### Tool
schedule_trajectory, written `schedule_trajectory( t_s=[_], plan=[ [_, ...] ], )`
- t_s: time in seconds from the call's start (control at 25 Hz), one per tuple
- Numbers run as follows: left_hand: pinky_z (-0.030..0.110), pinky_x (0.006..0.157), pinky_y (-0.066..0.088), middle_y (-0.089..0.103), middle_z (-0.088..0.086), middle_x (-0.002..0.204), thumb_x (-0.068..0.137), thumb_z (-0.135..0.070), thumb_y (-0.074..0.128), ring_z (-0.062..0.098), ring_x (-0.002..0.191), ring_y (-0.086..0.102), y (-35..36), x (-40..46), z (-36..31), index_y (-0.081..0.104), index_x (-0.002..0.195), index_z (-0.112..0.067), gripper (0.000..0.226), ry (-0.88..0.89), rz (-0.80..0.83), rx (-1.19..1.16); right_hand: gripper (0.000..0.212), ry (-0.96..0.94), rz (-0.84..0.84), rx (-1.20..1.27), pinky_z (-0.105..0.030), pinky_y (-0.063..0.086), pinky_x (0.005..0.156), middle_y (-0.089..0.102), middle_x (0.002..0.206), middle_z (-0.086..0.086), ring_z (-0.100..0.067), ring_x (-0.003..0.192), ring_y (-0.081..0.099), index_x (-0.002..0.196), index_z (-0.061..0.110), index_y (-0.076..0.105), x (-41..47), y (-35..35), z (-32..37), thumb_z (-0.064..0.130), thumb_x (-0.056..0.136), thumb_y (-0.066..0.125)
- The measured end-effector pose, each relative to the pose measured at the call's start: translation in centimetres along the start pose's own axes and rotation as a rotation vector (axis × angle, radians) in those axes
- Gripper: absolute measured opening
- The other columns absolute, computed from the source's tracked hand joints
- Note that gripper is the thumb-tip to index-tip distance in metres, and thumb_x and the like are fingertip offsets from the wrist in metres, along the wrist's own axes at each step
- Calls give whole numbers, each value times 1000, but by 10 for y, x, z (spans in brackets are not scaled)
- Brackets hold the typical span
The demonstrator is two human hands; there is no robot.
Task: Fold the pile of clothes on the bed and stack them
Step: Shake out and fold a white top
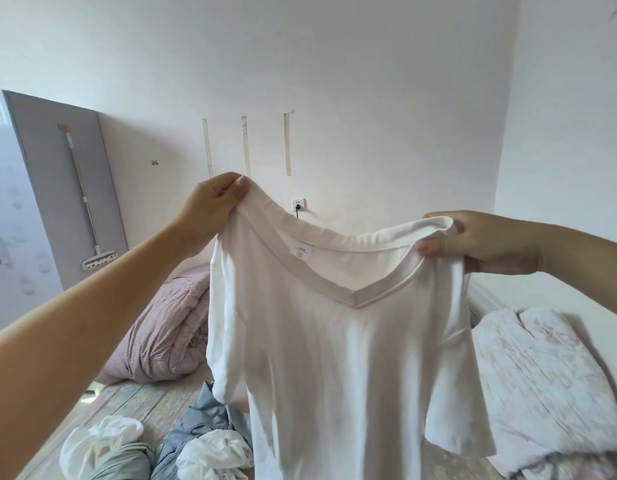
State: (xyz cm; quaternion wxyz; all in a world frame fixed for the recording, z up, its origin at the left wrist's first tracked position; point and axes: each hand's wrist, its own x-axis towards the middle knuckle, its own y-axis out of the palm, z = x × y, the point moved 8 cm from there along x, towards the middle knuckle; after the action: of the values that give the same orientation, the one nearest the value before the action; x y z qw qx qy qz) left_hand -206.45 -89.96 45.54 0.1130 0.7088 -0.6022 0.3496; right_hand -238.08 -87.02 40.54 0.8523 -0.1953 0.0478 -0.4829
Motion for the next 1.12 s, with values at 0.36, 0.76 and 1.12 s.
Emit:
schedule_trajectory(
  t_s=[0.36,0.76,1.12],
  plan=[
    [24,74,48,68,-6,86,63,-54,74,6,79,61,106,-38,-16,71,89,-19,44,-78,449,191,9,-30,36,103,-20,53,63,57,81,-4,-11,71,60,91,9,49,35,62,30,16,96,50],
    [33,66,40,54,7,71,59,-51,83,17,67,54,136,-63,3,58,83,10,70,-179,603,-24,4,-6,75,123,-22,53,57,65,84,-6,-11,70,66,95,10,52,31,66,27,13,93,52],
    [28,67,52,67,-2,69,45,-55,89,12,64,63,143,-73,-7,70,64,-21,43,-200,776,-301,56,26,243,589,-37,51,93,61,123,-20,-29,112,60,123,-3,60,24,60,0,39,87,53]
  ],
)
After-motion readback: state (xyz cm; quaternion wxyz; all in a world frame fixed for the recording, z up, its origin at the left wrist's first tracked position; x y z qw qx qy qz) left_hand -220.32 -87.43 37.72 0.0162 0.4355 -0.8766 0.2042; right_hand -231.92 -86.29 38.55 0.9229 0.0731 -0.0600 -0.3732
